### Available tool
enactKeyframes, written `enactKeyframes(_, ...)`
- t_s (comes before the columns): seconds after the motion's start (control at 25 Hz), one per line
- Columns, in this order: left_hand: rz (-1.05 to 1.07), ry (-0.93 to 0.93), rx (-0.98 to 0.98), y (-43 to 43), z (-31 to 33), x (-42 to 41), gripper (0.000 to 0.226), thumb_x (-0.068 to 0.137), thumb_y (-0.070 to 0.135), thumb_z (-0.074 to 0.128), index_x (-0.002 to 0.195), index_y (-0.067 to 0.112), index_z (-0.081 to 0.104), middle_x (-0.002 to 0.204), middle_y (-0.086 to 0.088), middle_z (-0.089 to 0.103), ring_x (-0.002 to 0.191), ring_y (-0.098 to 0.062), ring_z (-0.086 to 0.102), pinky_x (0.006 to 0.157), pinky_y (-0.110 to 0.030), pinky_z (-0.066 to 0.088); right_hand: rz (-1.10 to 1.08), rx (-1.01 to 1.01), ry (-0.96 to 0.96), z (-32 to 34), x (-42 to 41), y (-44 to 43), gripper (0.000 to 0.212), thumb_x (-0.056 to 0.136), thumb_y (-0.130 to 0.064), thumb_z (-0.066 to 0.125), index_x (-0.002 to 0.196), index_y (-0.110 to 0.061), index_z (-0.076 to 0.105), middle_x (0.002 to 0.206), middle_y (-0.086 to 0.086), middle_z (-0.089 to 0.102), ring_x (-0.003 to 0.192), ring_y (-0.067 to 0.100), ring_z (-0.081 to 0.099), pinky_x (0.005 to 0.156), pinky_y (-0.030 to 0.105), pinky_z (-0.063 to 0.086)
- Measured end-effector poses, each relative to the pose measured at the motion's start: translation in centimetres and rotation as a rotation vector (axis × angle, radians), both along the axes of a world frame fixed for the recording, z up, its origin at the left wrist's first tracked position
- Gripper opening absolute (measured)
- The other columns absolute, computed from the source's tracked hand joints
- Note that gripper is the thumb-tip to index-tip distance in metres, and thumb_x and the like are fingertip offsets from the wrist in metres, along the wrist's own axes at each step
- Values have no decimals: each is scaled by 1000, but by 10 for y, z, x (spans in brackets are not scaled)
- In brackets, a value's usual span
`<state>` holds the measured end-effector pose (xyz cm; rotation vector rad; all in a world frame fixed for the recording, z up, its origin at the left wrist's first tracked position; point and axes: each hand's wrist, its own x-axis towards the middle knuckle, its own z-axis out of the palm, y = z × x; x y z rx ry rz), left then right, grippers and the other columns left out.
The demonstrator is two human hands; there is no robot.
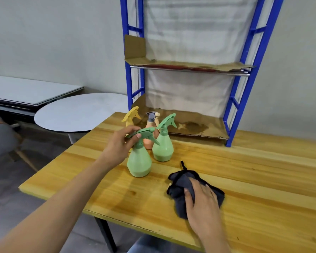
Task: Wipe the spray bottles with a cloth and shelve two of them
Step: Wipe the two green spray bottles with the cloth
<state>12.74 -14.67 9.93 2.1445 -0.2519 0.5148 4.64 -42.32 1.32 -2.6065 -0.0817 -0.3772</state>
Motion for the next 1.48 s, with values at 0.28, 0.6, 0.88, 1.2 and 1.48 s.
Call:
enactKeyframes(0.28, -173, -8, -98, -25, -10, -36, 18, 98, 32, 65, 114, 29, 70, 107, 16, 72, 99, -7, 68, 86, -35, 59, -75, 767, -102, 3, 6, 5, 27, 105, -30, 49, 129, -25, 59, 116, -7, 69, 114, 18, 63, 95, 39, 50)
enactKeyframes(0.6, -142, -177, -112, -49, -24, -57, 24, 95, 9, 69, 117, 18, 71, 108, 13, 68, 101, 1, 64, 79, -8, 48, 163, 1257, -162, 53, 11, 85, 35, 89, -27, 67, 122, -16, 62, 112, 4, 74, 105, 19, 70, 89, 32, 57)
enactKeyframes(0.88, -242, -191, -179, -45, -29, -57, 28, 96, 24, 61, 121, 16, 70, 109, 7, 67, 101, -5, 67, 76, -11, 52, 210, 569, -232, 39, 18, 51, 21, 98, -50, 55, 106, -31, 56, 91, -12, 69, 86, 9, 66, 74, 32, 54)
enactKeyframes(1.2, -255, -204, -145, -50, -27, -55, 32, 95, 37, 59, 122, 23, 69, 110, 9, 68, 102, -1, 64, 73, -10, 50, 125, 275, -339, 33, 12, 38, 49, 97, -66, 34, 104, -21, 53, 87, -8, 62, 75, 6, 52, 67, 23, 39)
enactKeyframes(1.48, -238, -102, -187, -42, -24, -51, 27, 93, 43, 63, 118, 34, 67, 112, 20, 68, 105, 2, 62, 77, -14, 52, -121, 691, -339, 17, -14, 11, 8, 99, -39, 54, 103, -34, 58, 91, -22, 67, 86, 3, 63, 67, 11, 43)
